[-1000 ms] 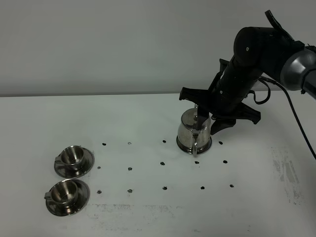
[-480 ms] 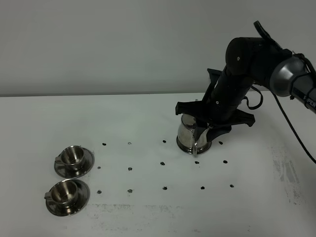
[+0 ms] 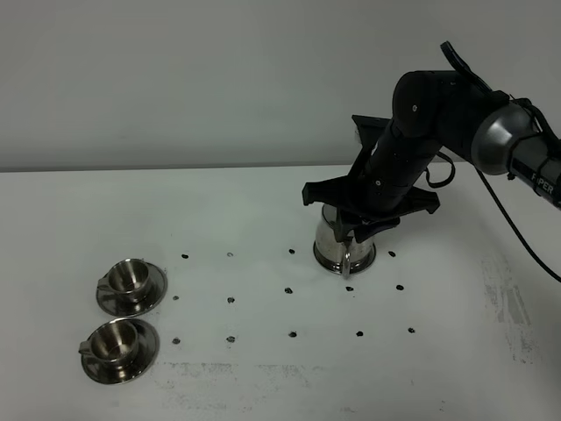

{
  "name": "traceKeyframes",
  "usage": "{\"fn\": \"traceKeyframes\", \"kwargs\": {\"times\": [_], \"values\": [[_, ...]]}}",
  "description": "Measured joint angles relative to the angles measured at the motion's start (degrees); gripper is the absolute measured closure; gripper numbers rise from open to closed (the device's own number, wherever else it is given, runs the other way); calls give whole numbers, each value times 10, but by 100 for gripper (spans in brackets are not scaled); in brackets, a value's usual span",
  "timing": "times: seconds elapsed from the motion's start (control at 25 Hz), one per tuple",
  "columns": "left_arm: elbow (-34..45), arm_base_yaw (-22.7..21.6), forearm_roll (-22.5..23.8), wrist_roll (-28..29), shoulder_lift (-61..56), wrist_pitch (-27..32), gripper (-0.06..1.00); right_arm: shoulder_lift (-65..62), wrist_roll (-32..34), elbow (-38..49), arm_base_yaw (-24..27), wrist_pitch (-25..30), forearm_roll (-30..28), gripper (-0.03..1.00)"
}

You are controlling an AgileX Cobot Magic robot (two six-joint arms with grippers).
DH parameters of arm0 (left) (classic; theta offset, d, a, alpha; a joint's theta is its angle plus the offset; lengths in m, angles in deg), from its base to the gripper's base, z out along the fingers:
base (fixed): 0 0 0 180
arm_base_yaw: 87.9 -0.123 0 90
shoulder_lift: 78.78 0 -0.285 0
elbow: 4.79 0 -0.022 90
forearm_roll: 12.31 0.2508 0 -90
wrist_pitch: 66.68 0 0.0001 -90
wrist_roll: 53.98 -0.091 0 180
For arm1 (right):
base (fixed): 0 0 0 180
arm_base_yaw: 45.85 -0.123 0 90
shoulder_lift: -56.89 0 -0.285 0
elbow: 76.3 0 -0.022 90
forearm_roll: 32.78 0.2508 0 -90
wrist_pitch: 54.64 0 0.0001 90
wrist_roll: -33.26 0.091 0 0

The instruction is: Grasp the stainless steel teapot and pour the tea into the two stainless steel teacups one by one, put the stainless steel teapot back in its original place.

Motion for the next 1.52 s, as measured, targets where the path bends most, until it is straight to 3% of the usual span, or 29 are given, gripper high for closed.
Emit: {"fn": "traceKeyframes", "kwargs": {"times": [0.28,0.68,1.52], "values": [[0,0,0,0,0,0,40,0,-5,0,1,36,-10,69],[0,0,0,0,0,0,40,0,14,0,1,37,-11,38],[0,0,0,0,0,0,40,36,56,-27,6,18,-2,37]]}}
